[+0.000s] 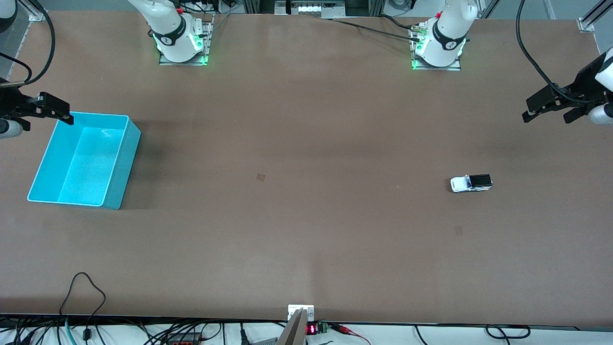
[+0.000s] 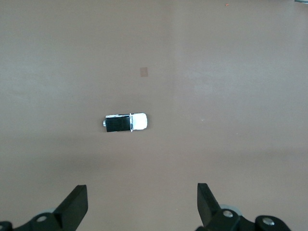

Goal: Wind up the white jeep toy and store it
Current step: 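Move the left gripper toward the white toy jeep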

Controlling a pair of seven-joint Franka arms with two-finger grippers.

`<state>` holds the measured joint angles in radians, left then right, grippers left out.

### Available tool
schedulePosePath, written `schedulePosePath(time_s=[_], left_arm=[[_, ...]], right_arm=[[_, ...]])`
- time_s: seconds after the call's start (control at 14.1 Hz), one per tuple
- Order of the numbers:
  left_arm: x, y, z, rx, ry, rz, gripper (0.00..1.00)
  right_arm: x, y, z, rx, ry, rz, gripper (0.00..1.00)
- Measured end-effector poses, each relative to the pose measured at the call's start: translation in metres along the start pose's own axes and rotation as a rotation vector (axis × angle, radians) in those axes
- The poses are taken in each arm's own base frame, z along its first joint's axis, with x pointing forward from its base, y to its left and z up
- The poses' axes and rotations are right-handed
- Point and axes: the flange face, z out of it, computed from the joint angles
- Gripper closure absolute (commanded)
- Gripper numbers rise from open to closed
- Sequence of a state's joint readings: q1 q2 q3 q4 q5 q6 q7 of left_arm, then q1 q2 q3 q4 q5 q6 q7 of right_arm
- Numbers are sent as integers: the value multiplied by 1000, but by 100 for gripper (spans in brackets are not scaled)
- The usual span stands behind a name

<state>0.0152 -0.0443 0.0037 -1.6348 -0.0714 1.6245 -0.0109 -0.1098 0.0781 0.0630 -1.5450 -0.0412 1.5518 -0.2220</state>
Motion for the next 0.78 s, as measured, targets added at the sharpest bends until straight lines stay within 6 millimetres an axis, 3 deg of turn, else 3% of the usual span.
schedulePosePath(time_s=[0.43, 0.57, 0.78], left_arm=[[-1, -1, 9, 1, -22, -2, 0], [1, -2, 25, 1, -58, -5, 0], [15, -5, 66, 3, -130, -11, 0]], right_arm=[[0, 0, 0, 0, 0, 0, 0], [0, 0, 0, 0, 0, 0, 0], [0, 0, 0, 0, 0, 0, 0]])
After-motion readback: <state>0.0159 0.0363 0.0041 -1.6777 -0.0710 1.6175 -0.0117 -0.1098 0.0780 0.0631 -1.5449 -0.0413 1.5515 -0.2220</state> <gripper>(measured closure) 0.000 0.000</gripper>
